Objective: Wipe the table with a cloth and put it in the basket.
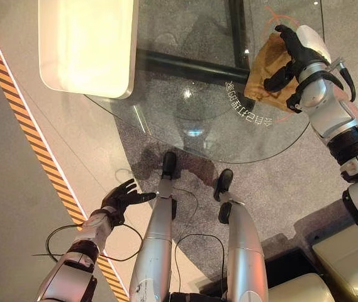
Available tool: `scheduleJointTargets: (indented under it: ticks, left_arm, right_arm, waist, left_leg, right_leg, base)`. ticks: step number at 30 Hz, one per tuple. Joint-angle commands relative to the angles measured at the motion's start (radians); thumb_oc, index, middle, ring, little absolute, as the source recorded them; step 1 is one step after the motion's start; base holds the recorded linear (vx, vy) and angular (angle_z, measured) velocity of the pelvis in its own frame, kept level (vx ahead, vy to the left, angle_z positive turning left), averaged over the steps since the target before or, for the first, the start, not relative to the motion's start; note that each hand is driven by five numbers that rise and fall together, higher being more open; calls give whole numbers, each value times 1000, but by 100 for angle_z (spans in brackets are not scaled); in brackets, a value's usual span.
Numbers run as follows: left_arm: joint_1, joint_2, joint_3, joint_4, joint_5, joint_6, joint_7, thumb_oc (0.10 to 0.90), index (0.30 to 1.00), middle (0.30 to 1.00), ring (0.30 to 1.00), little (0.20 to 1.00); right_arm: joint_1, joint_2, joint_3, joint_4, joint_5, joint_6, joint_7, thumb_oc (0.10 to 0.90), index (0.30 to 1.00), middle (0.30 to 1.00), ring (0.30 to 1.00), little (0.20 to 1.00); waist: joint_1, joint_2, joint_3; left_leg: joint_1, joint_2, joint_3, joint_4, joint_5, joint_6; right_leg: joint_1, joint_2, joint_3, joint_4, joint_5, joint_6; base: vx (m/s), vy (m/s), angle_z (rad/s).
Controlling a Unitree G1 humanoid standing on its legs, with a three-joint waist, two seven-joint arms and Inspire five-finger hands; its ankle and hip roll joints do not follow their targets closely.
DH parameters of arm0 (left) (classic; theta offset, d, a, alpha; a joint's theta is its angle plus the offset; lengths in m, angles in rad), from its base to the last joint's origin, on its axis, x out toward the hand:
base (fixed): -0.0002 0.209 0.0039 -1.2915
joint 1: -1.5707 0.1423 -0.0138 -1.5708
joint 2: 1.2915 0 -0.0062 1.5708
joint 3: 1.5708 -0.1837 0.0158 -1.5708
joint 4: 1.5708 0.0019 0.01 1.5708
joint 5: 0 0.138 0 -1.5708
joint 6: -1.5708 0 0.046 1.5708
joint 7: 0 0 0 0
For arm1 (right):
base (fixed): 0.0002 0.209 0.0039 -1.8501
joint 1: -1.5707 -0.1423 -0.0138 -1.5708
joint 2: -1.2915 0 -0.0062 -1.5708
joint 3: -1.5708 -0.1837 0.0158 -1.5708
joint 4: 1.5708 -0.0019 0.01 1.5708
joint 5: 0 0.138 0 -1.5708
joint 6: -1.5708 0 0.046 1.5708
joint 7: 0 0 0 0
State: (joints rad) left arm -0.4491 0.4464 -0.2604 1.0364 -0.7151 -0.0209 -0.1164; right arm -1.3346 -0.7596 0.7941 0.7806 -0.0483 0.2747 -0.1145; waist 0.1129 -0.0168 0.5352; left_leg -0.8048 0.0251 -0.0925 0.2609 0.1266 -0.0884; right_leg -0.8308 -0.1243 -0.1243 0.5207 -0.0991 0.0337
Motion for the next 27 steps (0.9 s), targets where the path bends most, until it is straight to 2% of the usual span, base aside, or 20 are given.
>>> scheduleJointTargets:
  ticks: [1, 4, 8, 17, 27]
  left_arm:
    - [74, 36, 4, -22, -1, 9, 15, 800, 900, 900, 900, 900]
    - [71, 43, 4, -24, 0, 16, 9, 800, 900, 900, 900, 900]
    - [67, 47, -1, -26, 2, 18, 8, 800, 900, 900, 900, 900]
    - [71, 56, -7, -27, 3, 20, 1, 800, 900, 900, 900, 900]
    - [68, 61, -12, -29, 7, 25, -7, 800, 900, 900, 900, 900]
  right_arm:
    - [-165, -105, 66, -11, -108, -16, 1, 800, 900, 900, 900, 900]
    - [-179, -100, 84, -5, -145, -19, 7, 800, 900, 900, 900, 900]
    - [-208, -103, 131, 20, -270, -13, 18, 800, 900, 900, 900, 900]
    - [-250, -104, 185, 75, -318, 28, 48, 800, 900, 900, 900, 900]
    - [-246, -110, 194, 136, -323, 28, 63, 800, 900, 900, 900, 900]
  waist:
    - [12, 18, -15]
    - [16, 18, -15]
    - [22, 17, -15]
    - [31, 20, -15]
    - [36, 25, -15]
  left_leg:
    - [10, -73, 11, 97, -90, 61]
    - [7, -73, 9, 100, -90, 61]
    - [7, -73, 6, 93, -85, 63]
    - [-2, -76, -1, 85, -79, 64]
    - [-16, -79, -4, 84, -74, 66]
  right_leg:
    - [48, 45, -32, -142, 93, -9]
    - [46, 44, -34, -138, 94, -8]
    - [46, 43, -38, -142, 99, -5]
    - [35, 43, -42, -145, 105, -2]
    - [21, 40, -47, -147, 112, 0]
  base:
    - [0, 0, 0]
    - [0, 0, 0]
    - [0, -5, 1]
    - [1, -4, 1]
    - [3, -1, 0]
